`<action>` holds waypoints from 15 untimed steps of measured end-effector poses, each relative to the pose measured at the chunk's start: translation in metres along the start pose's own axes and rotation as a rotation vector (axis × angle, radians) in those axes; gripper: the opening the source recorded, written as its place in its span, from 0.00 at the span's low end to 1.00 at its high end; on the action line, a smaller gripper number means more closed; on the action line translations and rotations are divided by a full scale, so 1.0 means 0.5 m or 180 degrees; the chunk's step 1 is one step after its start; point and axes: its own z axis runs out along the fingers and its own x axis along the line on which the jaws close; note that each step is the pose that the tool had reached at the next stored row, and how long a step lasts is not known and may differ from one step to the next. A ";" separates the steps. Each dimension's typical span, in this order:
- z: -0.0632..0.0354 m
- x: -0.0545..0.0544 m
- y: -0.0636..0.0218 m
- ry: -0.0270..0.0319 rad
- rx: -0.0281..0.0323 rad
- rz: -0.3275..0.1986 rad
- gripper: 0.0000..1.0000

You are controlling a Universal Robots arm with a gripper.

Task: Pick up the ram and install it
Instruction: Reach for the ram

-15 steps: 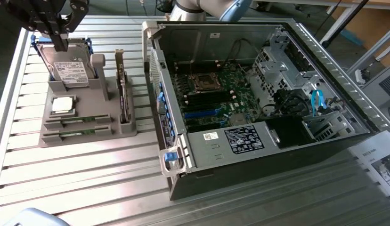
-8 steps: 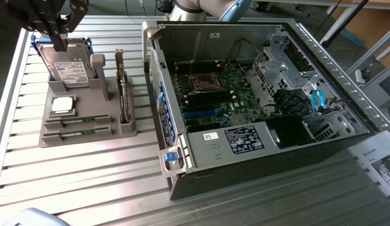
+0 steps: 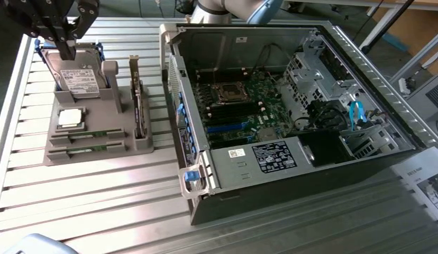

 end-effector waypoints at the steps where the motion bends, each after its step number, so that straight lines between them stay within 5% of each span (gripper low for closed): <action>1: 0.000 0.000 -0.001 0.0000 0.0000 0.0000 0.10; 15: -0.001 -0.002 -0.028 0.0000 0.0000 0.0000 0.10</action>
